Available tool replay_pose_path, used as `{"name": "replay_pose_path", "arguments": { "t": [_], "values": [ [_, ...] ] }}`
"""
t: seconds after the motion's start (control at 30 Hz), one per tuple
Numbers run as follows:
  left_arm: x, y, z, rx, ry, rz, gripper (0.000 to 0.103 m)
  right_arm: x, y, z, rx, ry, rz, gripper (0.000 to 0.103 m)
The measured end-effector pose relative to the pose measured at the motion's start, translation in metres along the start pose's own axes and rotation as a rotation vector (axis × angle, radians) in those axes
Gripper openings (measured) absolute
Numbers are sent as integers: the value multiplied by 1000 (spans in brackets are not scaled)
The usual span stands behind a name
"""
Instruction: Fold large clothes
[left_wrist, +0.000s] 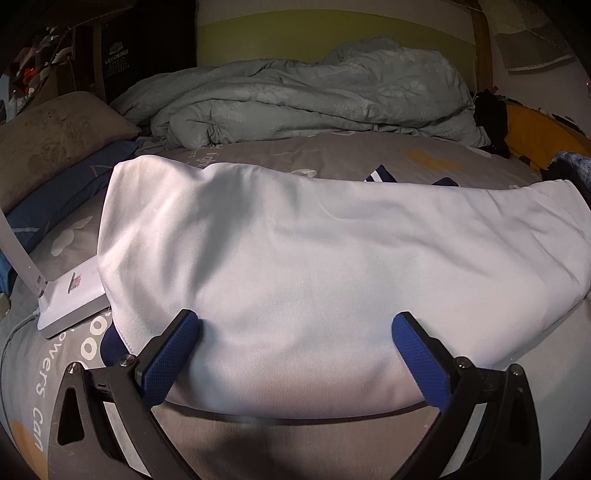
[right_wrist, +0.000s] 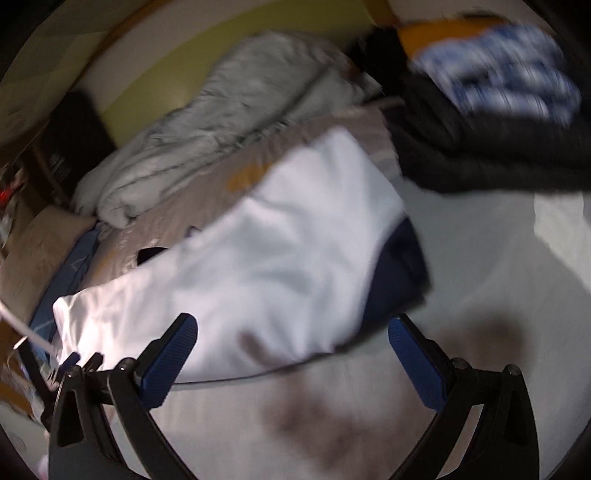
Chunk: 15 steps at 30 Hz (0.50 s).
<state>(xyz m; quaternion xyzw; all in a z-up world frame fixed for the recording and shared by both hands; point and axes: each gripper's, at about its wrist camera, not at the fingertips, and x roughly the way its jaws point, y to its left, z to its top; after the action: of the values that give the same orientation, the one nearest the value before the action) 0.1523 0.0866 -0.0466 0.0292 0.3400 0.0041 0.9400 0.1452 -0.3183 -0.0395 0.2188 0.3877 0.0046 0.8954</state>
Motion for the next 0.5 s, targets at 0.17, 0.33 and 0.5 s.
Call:
{"name": "replay_pose_path", "arguments": {
  "t": [0.17, 0.33, 0.5],
  "values": [
    [-2, 0, 0, 3, -7, -4, 103, 16, -34, -3, 232, -19, 130, 103],
    [-3, 0, 0, 3, -9, -6, 103, 22, -17, -2, 171, -87, 44, 53],
    [-17, -7, 3, 48, -33, -11, 103, -4, 9, 3, 21, -189, -14, 21]
  ]
}}
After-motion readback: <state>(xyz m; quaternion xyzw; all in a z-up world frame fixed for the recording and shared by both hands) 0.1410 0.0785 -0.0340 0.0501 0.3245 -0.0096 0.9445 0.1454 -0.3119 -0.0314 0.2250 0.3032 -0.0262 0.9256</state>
